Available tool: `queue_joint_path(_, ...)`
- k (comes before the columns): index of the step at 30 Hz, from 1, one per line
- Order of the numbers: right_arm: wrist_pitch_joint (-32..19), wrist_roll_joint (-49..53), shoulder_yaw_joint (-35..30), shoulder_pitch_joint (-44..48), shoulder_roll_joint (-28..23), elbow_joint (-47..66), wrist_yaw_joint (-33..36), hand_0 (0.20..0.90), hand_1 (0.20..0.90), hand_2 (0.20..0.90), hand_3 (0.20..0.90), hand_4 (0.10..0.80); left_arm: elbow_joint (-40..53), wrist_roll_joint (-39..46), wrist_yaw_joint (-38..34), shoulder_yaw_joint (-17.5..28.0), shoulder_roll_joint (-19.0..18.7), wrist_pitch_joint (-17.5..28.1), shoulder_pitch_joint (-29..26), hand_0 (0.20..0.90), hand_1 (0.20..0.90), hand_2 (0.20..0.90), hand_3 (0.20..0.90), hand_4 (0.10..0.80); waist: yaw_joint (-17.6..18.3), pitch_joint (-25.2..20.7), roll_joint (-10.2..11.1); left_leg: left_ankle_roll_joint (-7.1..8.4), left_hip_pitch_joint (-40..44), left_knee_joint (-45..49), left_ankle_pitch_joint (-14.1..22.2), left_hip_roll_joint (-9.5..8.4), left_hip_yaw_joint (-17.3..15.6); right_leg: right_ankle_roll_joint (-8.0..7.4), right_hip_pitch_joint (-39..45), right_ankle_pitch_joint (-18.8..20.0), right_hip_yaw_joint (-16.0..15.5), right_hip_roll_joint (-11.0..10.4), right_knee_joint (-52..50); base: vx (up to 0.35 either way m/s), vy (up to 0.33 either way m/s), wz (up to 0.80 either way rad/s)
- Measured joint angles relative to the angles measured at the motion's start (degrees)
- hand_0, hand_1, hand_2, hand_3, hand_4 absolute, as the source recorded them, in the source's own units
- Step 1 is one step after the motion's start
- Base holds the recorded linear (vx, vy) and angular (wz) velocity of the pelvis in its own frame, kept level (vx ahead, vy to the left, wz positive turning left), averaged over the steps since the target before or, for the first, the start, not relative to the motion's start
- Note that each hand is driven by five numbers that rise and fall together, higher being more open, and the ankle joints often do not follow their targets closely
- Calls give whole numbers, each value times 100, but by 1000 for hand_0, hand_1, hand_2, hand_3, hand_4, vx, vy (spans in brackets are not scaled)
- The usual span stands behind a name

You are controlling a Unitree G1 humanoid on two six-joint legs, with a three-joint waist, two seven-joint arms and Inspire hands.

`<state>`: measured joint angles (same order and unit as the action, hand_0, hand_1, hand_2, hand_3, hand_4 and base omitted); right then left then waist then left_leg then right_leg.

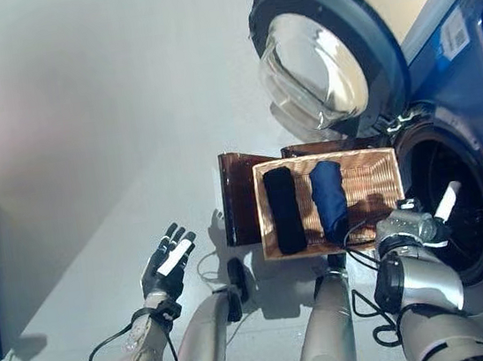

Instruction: Pick up the clothes and place them into the washing machine

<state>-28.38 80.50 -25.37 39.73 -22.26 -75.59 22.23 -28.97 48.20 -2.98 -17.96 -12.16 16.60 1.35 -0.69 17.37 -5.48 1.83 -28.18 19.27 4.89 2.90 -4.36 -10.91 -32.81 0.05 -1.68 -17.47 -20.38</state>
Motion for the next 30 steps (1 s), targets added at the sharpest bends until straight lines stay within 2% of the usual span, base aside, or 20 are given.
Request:
queue_joint_path(4,25,-135,71,-306,134,7,-124,900,900,900,900,800,-201,-16,55,27,21,-1,1,900,900,900,900,800,51,-55,107,17,349,-387,-148,19,-6,5,354,133,-77,51,379,53,-44,-2)
queue_joint_path(7,199,-273,228,-526,177,-4,-232,900,900,900,900,800,-313,-26,52,224,39,-3,46,900,900,900,900,800,77,-116,178,33,566,-653,-257,28,-5,5,572,233,-117,83,629,58,-45,-5)
queue_joint_path(10,398,-967,644,-791,195,-15,-188,900,900,900,900,800,-316,-37,53,385,20,0,168,900,900,900,900,800,138,-164,230,34,811,-870,-345,32,1,0,852,326,-197,100,880,9,-11,0)
queue_joint_path(13,780,-2706,1576,-1002,166,5,119,900,900,900,900,800,-317,-190,48,438,2,9,195,900,900,900,900,800,147,-216,294,34,817,-867,-361,32,1,4,855,345,-196,105,874,-23,-18,0)
queue_joint_path(17,1153,-4475,2518,-998,254,51,274,900,900,900,900,800,-317,-449,43,438,12,14,202,900,900,900,900,800,126,-214,298,46,817,-833,-381,53,21,26,872,364,-199,129,864,-8,-4,0)
queue_joint_path(25,1692,-6071,3280,-830,816,-180,427,900,900,900,900,800,-367,-597,0,439,19,51,142,900,900,900,900,800,-19,-192,297,50,873,-887,-456,56,101,68,1040,452,-281,140,1053,-24,-3,4)
queue_joint_path(30,1881,-6485,3277,-696,986,-390,469,900,900,900,900,800,-359,-700,-9,440,13,118,107,900,900,900,900,800,-187,-147,276,52,859,-1039,-556,37,148,74,1061,522,-367,128,1183,-19,-1,5)
